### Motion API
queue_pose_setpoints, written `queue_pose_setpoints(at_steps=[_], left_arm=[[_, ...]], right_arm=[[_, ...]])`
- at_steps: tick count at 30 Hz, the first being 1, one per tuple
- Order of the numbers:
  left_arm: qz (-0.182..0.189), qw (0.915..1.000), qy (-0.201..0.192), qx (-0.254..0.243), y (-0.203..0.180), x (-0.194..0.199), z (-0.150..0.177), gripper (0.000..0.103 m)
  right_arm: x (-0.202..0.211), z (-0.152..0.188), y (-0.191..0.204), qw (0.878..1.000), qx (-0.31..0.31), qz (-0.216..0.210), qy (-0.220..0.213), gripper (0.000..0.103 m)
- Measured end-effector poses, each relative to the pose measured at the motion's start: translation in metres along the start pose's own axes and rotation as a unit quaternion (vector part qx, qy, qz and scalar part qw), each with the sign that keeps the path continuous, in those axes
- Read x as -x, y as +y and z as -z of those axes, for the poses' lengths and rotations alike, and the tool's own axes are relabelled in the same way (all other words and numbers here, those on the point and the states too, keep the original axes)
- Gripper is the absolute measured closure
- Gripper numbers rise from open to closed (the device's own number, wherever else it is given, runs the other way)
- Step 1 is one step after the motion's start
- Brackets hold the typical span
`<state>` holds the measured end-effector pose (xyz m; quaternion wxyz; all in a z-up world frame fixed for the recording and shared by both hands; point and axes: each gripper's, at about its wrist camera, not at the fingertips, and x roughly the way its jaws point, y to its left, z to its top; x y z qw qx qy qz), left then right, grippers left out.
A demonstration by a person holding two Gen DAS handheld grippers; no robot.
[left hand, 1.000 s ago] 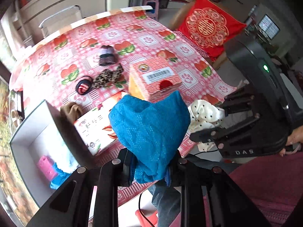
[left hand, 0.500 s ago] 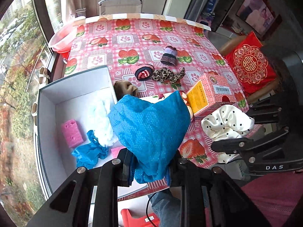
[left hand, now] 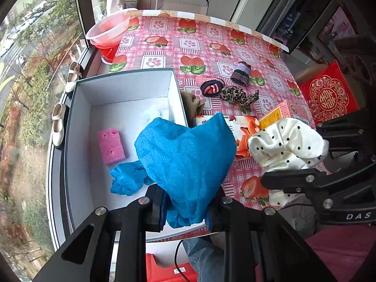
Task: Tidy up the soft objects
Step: 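Lower the blue cloth into the box with the left tool while the right tool lowers the scrunchie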
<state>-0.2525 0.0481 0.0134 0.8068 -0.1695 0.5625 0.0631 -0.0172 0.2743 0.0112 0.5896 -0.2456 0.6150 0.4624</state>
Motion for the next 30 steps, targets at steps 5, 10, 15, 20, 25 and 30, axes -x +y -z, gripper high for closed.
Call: queue_pose_setpoints(at_steps=[5,10,15,20,25,30], left_arm=[[-0.005,1.0,0.0,0.008,0.004,-0.002,0.002,0.077],[-0.007,0.9998,-0.002,0.017,0.008,-0.003,0.003,0.077],[-0.015,0.9993,-0.007,0.032,0.017,0.0,0.003,0.077],[-0.034,0.9976,-0.013,0.058,0.034,0.003,0.005,0.076],[-0.058,0.9941,-0.01,0.09,0.058,0.002,0.01,0.076],[-0.072,0.9912,0.0,0.111,0.07,-0.003,0.016,0.076]], right_arm=[[-0.002,-0.004,0.001,1.0,-0.001,0.002,0.0,0.074],[-0.001,-0.009,0.002,1.0,-0.001,0.003,-0.003,0.074],[-0.005,-0.017,0.002,1.0,-0.001,0.001,-0.002,0.074],[-0.01,-0.027,0.007,1.0,0.009,0.002,-0.002,0.074],[-0.019,-0.039,0.017,1.0,0.025,0.001,0.005,0.074],[-0.029,-0.05,0.028,0.999,0.032,-0.01,0.011,0.074]])
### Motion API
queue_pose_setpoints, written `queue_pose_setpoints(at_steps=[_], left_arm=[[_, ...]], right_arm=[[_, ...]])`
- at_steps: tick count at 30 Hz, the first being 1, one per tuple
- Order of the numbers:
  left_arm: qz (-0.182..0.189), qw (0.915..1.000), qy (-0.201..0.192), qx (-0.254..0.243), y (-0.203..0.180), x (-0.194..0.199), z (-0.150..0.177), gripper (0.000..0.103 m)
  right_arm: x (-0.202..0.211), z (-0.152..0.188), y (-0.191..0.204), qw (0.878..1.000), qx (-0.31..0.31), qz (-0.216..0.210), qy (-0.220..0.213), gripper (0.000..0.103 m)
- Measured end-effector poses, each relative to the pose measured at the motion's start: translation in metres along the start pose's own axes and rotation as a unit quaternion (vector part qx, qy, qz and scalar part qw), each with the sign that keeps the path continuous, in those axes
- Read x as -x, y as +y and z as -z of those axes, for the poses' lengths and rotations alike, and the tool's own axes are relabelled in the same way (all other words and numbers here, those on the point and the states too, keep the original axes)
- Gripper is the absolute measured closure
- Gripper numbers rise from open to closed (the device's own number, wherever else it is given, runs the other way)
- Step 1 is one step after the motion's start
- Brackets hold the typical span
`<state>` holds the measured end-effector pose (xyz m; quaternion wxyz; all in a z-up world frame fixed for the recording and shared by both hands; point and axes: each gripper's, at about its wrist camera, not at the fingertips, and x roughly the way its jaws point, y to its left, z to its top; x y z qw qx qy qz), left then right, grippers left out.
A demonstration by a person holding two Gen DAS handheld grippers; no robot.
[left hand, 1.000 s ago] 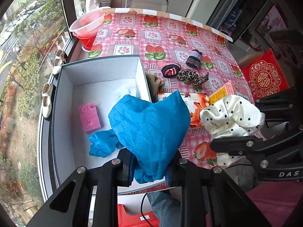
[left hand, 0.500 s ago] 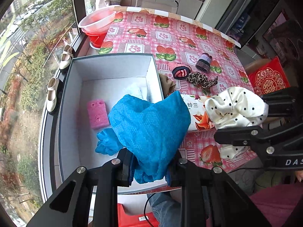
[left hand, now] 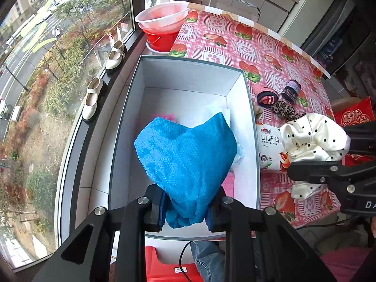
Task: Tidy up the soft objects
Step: 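Lower the blue cloth into the box with the left tool while the right tool lowers the scrunchie, then open the left tool to drop the cloth while the right tool releases the scrunchie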
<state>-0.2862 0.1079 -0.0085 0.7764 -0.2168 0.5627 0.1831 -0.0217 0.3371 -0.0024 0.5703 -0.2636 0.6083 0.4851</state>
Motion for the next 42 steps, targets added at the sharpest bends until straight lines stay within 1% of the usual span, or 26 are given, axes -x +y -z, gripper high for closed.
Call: queue_pose_setpoints(at_steps=[12,30,34,35,36,37,38,39,40,42], left_arm=[[-0.012,0.9991,0.037,0.019,0.007,-0.018,0.014,0.075],[-0.02,0.998,0.052,0.03,0.014,-0.025,0.02,0.074],[-0.021,0.9982,0.049,0.028,0.013,-0.025,0.02,0.069],[-0.021,0.9983,0.047,0.025,0.012,-0.024,0.02,0.066],[-0.023,0.9985,0.044,0.022,0.011,-0.024,0.02,0.061],[-0.029,0.9986,0.041,0.02,0.01,-0.023,0.021,0.053],[-0.035,0.9985,0.039,0.018,0.01,-0.023,0.021,0.05],[-0.038,0.9984,0.039,0.018,0.009,-0.023,0.021,0.046],[-0.038,0.9983,0.04,0.02,0.009,-0.024,0.02,0.043],[-0.033,0.9982,0.042,0.029,0.011,-0.024,0.02,0.041]], right_arm=[[-0.021,-0.014,0.017,1.0,0.025,-0.001,0.018,0.074],[-0.034,-0.024,0.03,0.999,0.045,0.001,0.026,0.074],[-0.035,-0.026,0.032,0.999,0.047,0.002,0.025,0.074],[-0.035,-0.026,0.032,0.999,0.046,0.001,0.024,0.074],[-0.035,-0.027,0.032,0.999,0.043,-0.001,0.024,0.074],[-0.035,-0.028,0.032,0.999,0.04,-0.003,0.023,0.071],[-0.035,-0.029,0.031,0.999,0.037,-0.006,0.022,0.068],[-0.034,-0.03,0.03,0.999,0.034,-0.007,0.02,0.055],[-0.032,-0.031,0.03,0.999,0.032,-0.007,0.016,0.045],[-0.028,-0.033,0.03,0.999,0.031,-0.007,0.007,0.043]])
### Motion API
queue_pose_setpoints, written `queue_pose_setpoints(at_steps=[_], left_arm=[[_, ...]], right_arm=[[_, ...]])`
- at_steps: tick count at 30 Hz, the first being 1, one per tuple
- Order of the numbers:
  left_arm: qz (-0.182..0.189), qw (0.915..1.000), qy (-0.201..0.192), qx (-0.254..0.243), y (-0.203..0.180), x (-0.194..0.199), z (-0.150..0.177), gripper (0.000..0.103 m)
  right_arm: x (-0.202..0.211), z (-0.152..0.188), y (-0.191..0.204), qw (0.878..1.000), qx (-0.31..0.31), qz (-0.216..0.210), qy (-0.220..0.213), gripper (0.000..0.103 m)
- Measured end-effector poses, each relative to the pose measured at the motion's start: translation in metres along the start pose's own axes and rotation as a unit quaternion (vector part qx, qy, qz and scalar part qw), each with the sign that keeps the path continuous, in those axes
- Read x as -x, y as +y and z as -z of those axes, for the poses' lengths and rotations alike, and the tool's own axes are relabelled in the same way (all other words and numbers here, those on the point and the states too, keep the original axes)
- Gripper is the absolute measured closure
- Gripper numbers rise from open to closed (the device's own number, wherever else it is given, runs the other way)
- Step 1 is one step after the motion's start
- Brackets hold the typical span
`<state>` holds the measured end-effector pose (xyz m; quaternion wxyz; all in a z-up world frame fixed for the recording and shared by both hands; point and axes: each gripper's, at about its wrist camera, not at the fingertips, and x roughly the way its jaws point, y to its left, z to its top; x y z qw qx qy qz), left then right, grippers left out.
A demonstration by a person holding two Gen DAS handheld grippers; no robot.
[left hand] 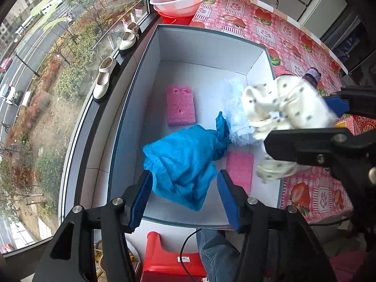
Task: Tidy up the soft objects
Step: 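Open the left tool to drop the cloth while the right tool releases the scrunchie, then move both tools back over the remaining soft items on the table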
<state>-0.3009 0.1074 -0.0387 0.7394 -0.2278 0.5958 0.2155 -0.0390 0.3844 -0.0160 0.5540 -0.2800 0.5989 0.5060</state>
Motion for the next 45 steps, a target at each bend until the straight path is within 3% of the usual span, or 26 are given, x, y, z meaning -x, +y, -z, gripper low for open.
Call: queue_pose_setpoints(at_steps=[3,4,6,8,11,13,18,25,31,37,45], left_arm=[[-0.003,0.9999,-0.009,0.009,0.002,0.003,-0.001,0.026],[-0.007,0.9998,-0.012,0.012,0.002,0.003,-0.001,0.02],[-0.01,0.9997,-0.015,0.018,0.004,0.004,-0.003,0.019],[0.001,0.9997,0.002,0.026,0.004,0.0,-0.006,0.01],[0.077,0.994,0.048,0.06,0.008,-0.012,-0.01,0.01],[0.11,0.9892,0.065,0.073,0.006,-0.016,-0.012,0.009],[0.093,0.9927,0.064,0.044,-0.014,-0.008,-0.02,0.009],[0.114,0.9902,0.079,0.006,-0.04,0.0,-0.038,0.009],[0.132,0.9876,0.076,-0.038,-0.075,0.011,-0.055,0.009],[0.145,0.9844,0.068,-0.072,-0.114,0.015,-0.072,0.009],[0.133,0.984,0.063,-0.1,-0.15,0.014,-0.085,0.009]], right_arm=[[0.004,-0.003,-0.004,1.0,-0.007,0.003,-0.005,0.041],[0.005,-0.003,-0.005,1.0,-0.013,0.004,-0.005,0.026],[0.008,-0.002,-0.01,1.0,-0.028,0.008,-0.007,0.0],[0.009,-0.001,-0.016,0.999,-0.045,0.007,-0.003,0.0],[0.01,0.002,-0.025,0.998,-0.063,-0.005,0.009,0.0],[0.014,0.007,-0.031,0.997,-0.075,-0.014,0.01,0.0],[0.032,0.022,-0.051,0.992,-0.124,-0.037,0.003,0.0],[0.091,0.06,-0.096,0.971,-0.221,-0.077,-0.046,0.0],[0.136,0.108,-0.16,0.946,-0.311,-0.063,-0.066,0.0],[0.15,0.149,-0.23,0.916,-0.395,-0.024,-0.066,0.0],[0.133,0.168,-0.291,0.909,-0.415,0.002,-0.035,0.0]])
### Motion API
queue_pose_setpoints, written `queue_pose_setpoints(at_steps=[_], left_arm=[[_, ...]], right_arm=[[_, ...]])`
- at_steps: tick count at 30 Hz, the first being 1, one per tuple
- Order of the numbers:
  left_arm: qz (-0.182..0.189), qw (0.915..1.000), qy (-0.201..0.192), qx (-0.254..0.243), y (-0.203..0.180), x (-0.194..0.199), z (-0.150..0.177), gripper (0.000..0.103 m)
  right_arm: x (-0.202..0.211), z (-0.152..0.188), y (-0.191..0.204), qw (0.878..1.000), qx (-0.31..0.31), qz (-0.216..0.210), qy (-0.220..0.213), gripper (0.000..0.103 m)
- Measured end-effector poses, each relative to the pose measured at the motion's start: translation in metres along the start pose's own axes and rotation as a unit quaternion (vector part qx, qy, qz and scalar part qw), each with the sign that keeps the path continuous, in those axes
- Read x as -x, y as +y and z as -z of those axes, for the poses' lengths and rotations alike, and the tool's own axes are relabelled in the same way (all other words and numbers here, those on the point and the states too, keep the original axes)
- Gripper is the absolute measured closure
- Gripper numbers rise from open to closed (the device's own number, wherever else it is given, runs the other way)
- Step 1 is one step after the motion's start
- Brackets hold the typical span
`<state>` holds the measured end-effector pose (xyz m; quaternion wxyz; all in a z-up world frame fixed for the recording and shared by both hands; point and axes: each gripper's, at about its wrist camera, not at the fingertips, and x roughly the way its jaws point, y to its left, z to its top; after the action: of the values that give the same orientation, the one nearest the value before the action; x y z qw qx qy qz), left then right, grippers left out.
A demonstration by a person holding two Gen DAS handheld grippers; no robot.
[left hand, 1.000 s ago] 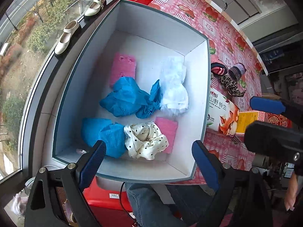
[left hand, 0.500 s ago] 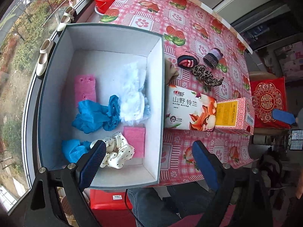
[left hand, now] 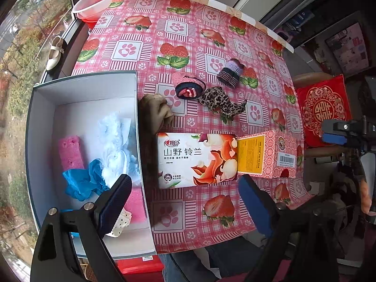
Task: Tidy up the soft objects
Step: 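Move both tools back over the remaining soft items on the table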
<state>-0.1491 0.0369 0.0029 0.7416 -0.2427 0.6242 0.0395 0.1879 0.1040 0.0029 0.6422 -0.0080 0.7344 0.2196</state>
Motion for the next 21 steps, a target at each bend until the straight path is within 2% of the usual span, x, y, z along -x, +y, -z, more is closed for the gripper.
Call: queue_pose_setpoints(at_steps=[13,21], left_arm=[[-0.048,0.9985,0.018,0.021,-0.002,-0.015,-0.016,0.009],[-0.08,0.9962,0.01,0.032,0.001,-0.015,-0.04,0.009]], right_arm=[[-0.073,-0.056,-0.021,0.996,0.044,0.024,0.074,0.0],[-0.132,-0.099,0.001,0.987,0.099,0.016,0.126,0.0]])
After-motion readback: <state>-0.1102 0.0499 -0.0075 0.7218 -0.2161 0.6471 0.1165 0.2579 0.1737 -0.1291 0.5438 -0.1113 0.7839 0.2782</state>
